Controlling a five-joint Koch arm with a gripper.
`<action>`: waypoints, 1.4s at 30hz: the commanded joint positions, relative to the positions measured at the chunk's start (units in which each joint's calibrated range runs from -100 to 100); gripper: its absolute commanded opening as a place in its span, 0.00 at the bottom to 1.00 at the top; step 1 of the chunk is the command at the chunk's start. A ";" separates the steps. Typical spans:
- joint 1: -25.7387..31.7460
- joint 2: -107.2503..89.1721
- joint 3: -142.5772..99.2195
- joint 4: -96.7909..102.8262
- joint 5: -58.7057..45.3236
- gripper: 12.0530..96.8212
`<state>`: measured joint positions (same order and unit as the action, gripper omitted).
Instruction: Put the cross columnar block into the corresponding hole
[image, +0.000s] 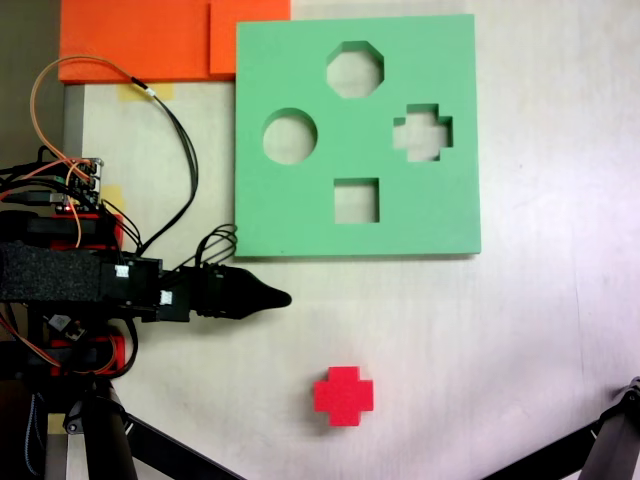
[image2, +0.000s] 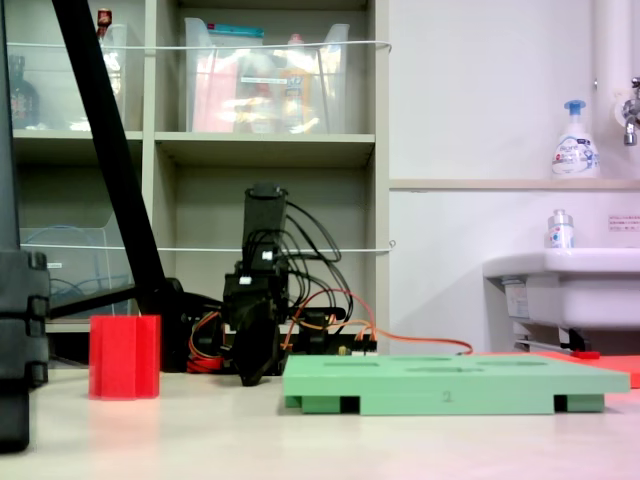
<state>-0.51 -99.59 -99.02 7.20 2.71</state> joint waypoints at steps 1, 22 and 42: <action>-0.05 -0.41 -0.98 -5.61 -0.29 0.44; -1.90 -0.41 -0.98 -4.93 10.16 0.45; -1.12 -0.41 63.23 -83.70 44.64 0.37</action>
<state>-1.73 -99.45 -40.52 -72.39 47.16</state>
